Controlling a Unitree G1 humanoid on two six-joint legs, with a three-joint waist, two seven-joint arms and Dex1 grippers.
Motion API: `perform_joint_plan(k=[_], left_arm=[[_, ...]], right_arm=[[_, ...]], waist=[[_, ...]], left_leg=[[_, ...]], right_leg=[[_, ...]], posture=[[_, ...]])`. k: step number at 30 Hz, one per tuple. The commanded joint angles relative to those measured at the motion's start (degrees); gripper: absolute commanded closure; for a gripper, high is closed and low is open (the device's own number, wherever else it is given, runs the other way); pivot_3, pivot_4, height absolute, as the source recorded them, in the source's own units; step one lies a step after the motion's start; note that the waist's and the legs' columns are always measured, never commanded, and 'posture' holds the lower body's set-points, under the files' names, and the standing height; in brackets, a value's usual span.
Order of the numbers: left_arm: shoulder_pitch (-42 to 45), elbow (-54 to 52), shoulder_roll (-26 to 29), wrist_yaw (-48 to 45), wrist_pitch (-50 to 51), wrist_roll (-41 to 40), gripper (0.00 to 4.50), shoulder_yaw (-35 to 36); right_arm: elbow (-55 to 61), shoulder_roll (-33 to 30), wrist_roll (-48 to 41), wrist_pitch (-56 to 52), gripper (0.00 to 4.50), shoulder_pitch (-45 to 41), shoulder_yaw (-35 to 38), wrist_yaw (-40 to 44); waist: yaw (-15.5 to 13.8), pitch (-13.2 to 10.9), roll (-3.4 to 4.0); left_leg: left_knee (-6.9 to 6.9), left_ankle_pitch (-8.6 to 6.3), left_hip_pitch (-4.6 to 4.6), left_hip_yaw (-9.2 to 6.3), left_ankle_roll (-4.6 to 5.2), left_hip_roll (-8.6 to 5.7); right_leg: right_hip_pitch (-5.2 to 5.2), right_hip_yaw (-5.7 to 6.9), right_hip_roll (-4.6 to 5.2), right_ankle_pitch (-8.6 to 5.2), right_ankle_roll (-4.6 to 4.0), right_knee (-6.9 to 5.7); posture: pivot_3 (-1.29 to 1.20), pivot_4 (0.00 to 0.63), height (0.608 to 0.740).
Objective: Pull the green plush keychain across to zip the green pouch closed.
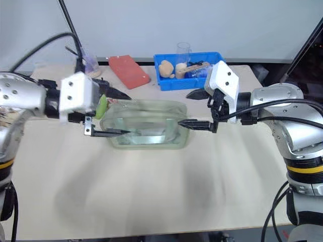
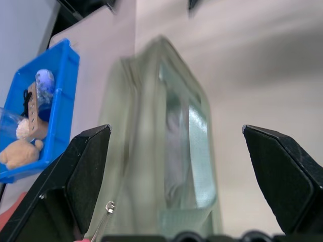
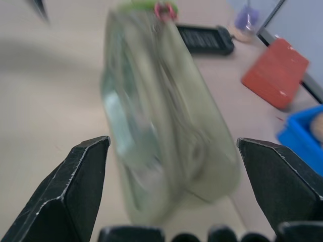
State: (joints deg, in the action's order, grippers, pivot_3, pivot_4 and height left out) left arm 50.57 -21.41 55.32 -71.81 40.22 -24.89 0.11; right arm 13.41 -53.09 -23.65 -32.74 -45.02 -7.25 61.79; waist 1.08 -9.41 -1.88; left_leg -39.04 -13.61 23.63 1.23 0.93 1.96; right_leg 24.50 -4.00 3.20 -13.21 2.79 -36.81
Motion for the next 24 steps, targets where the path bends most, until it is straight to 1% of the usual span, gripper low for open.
perform_joint_plan(k=[1, 5, 10, 11, 14, 15, 17, 18, 21, 24], left_arm=[[1.03, 8.27, 4.06, 0.2, 1.29, -1.51, 0.04, 6.51], [-4.76, 14.98, 7.82, -0.24, -1.85, -1.05, 0.04, 10.93], [-11.72, 19.37, 9.28, 1.49, -6.36, -0.04, 0.04, 15.24], [-12.58, 20.02, 9.26, 2.01, -6.85, -0.11, 0.0, 16.11], [-14.9, 22.76, 9.69, 2.71, -8.88, 0.69, 0.0, 17.65], [-15.88, 24.06, 9.84, 2.84, -9.97, 1.27, 0.0, 17.9], [-17.09, 25.88, 9.72, 3.19, -11.49, 1.58, 0.0, 18.1], [-17.54, 26.46, 9.1, 3.66, -11.93, 1.41, 0.0, 18.21], [-19.49, 26.86, 7.06, 4.65, -12.92, 1.13, 0.0, 17.7], [-19.52, 27.54, 5.56, 5.38, -13.96, 1.41, 0.0, 16.71]], right_arm=[[-1.71, 0.44, 4.77, 7.81, 0.0, -0.37, -1.47, 2.11], [-5.35, 2.76, 7.49, 11.43, 0.0, -0.7, -3.01, 3.17], [-8.62, 4.88, 9.06, 13.1, 0.0, 0.06, -2.84, 3.98], [-8.93, 5.33, 9.32, 13.42, 0.26, 0.34, -2.8, 3.96], [-9.25, 6.42, 9.59, 13.97, 0.84, 0.89, -2.75, 4.18], [-9.25, 6.88, 9.38, 13.59, 1.31, 0.99, -2.71, 4.27], [-9.5, 7.43, 9.81, 14.02, 1.98, 1.08, -2.9, 4.48], [-9.67, 7.66, 10.05, 14.35, 2.46, 1.15, -2.98, 4.58], [-10.01, 8.22, 10.21, 14.88, 3.38, 1.18, -2.91, 4.88], [-10.23, 8.41, 10.4, 15.52, 4.44, 1.05, -2.84, 5.35]], waist=[[0.33, -0.01, 0.01], [1.01, -0.03, 0.05], [0.71, -0.11, 0.03], [0.63, -0.12, 0.02], [0.32, -0.12, 0.01], [0.21, -0.13, 0.03], [0.09, -0.14, 0.04], [0.04, -0.14, 0.04], [-0.07, -0.14, 0.04], [-0.32, -0.14, 0.04]], left_leg=[[0.02, 0.0, -0.05, 0.0, 0.0, 0.0], [0.09, 0.0, -0.19, 0.02, 0.0, 0.04], [0.06, 0.0, -0.12, 0.03, 0.0, 0.01], [0.05, 0.0, -0.12, 0.03, 0.0, 0.01], [0.05, 0.0, -0.13, 0.03, -0.01, 0.02], [0.06, 0.0, -0.14, 0.03, -0.01, 0.02], [0.07, 0.0, -0.17, 0.04, -0.01, 0.02], [0.07, 0.0, -0.18, 0.04, -0.01, 0.03], [0.06, 0.0, -0.18, 0.06, -0.01, 0.02], [0.06, 0.0, -0.17, 0.07, -0.01, 0.03]], right_leg=[[0.0, -0.02, 0.0, 0.0, -0.01, -0.01], [0.0, -0.02, -0.04, -0.09, -0.15, -0.17], [0.0, 0.01, 0.02, -0.11, -0.15, -0.18], [0.01, 0.01, 0.03, -0.11, -0.15, -0.19], [0.0, 0.02, 0.03, -0.11, -0.15, -0.18], [0.01, 0.02, 0.02, -0.11, -0.15, -0.19], [0.01, 0.02, 0.02, -0.11, -0.16, -0.22], [0.0, 0.02, 0.01, -0.11, -0.17, -0.23], [0.0, 0.01, 0.03, -0.11, -0.17, -0.22], [0.0, 0.02, 0.04, -0.11, -0.17, -0.25]], posture=[[0.0, 0.15, 0.74], [0.0, 0.15, 0.74], [0.0, 0.15, 0.74], [0.0, 0.15, 0.74], [0.0, 0.15, 0.74], [0.0, 0.15, 0.74], [0.0, 0.15, 0.74], [0.0, 0.15, 0.74], [0.0, 0.15, 0.74], [0.0, 0.15, 0.74]])
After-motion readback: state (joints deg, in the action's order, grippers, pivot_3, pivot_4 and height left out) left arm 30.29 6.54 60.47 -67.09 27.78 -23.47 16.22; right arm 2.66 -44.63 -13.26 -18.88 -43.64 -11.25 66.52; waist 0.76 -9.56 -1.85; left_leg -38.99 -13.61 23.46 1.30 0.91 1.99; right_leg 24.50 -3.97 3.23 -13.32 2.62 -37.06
